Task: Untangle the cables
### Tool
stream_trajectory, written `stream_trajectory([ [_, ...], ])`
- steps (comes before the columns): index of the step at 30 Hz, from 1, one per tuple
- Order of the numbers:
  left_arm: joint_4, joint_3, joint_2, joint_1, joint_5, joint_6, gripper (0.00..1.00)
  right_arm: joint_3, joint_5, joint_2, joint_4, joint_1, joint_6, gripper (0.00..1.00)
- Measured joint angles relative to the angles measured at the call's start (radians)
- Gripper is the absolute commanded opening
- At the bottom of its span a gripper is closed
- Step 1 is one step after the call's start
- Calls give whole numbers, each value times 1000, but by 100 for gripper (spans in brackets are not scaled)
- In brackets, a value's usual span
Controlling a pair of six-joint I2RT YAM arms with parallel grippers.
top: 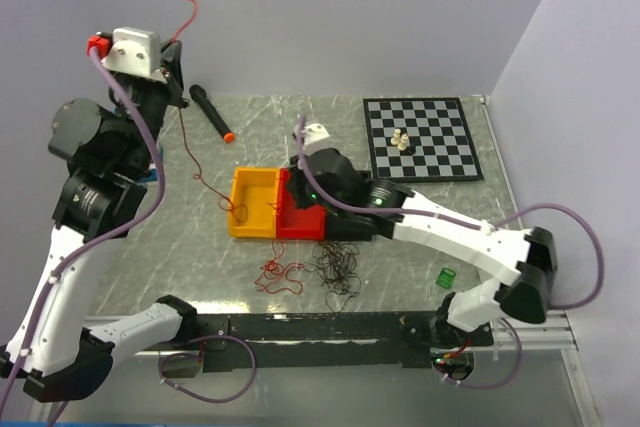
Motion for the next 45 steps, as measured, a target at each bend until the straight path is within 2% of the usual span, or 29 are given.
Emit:
stream_trajectory([
  [6,-5,-123,34,0,75,-57,12,-98,59,-163,-11,0,21,0],
  [15,-6,-218,204,-1,106,-59,11,-194,105,-316,-58,-2,61,0],
  [23,37,-243,211,-13,108,-35,10,-222,115,-348,-72,-16,79,0],
  [26,42,-301,182,-24,109,-32,11,-229,111,-345,-79,-23,84,0],
  [37,-137,-514,128,-68,132,-72,1,-262,78,-345,-77,-56,98,0],
  [41,-218,-501,148,-68,163,-137,1,-275,66,-345,-77,-64,109,0],
  [45,-283,-373,220,-68,210,-212,1,-277,53,-345,-69,-71,115,0],
])
